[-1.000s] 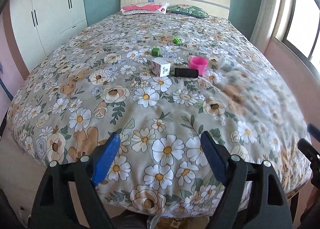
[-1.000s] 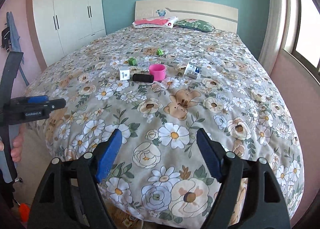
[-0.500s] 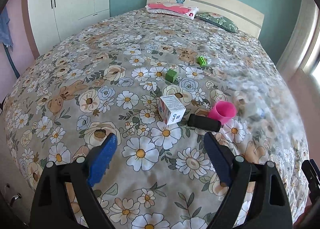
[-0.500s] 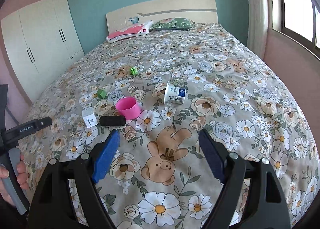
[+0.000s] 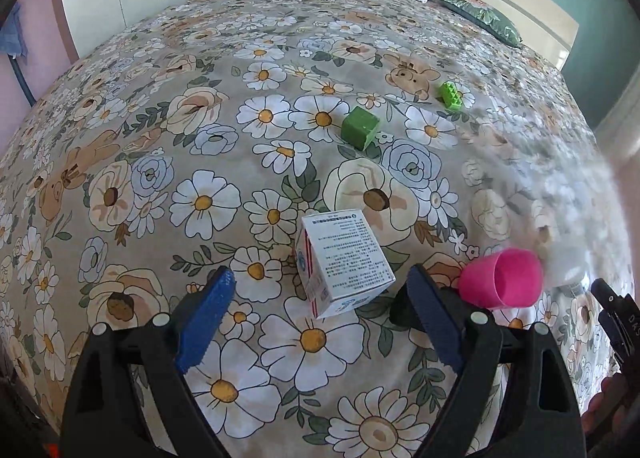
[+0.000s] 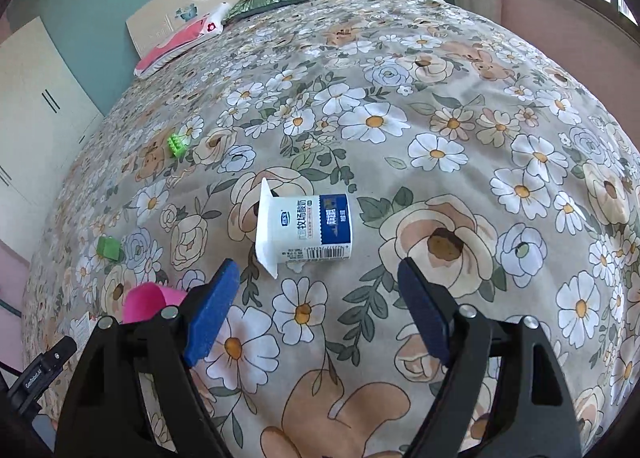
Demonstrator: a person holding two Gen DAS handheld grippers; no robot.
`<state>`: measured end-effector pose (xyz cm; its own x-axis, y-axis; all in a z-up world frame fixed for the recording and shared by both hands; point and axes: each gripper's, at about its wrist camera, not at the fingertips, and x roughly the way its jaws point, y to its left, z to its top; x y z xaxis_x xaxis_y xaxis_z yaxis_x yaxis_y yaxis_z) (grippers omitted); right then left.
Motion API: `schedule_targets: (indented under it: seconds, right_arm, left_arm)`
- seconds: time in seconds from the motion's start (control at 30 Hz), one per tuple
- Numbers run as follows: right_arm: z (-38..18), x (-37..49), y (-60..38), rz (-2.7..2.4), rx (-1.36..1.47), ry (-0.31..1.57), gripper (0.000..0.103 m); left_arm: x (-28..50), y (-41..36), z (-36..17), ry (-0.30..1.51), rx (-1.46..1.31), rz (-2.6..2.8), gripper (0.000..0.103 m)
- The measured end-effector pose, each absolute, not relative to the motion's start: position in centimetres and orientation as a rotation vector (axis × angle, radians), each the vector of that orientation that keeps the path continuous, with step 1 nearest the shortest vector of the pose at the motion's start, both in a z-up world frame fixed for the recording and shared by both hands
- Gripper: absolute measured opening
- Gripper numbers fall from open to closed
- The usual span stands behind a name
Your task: Collect trash
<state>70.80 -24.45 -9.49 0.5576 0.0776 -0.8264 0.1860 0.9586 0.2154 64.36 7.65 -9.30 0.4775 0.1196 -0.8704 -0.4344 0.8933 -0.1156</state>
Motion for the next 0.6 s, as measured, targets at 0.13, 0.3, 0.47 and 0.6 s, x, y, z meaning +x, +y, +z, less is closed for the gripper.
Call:
schedule_targets:
  seconds: [0.13, 0.3, 0.47, 0.6]
  right_arm:
    - [-11.8, 73.8, -23.3, -0.089, 0.256, 1.025, 0.08]
    - [-14.1, 75.9, -22.1, -0.107, 0.202, 1.06, 0.08]
    - [-15.0, 76.1, -22.1, -0.112, 0.17, 1.048, 0.072]
    - [-15.1, 75.6, -22.4, -0.098, 0.163, 1.032, 0.062]
  left_arm:
    - [66.2, 8.2, -11.5, 1.049, -0.343, 0.374, 0.09]
    - [68.0, 8.7, -13.2, 1.055, -0.326, 0.405, 0.09]
    - [69.1, 8.8, -14.7, 1.094, -0.295, 0.407, 0.055]
    - [69.0, 8.7, -15.1, 1.091, -0.271, 0.378, 0.045]
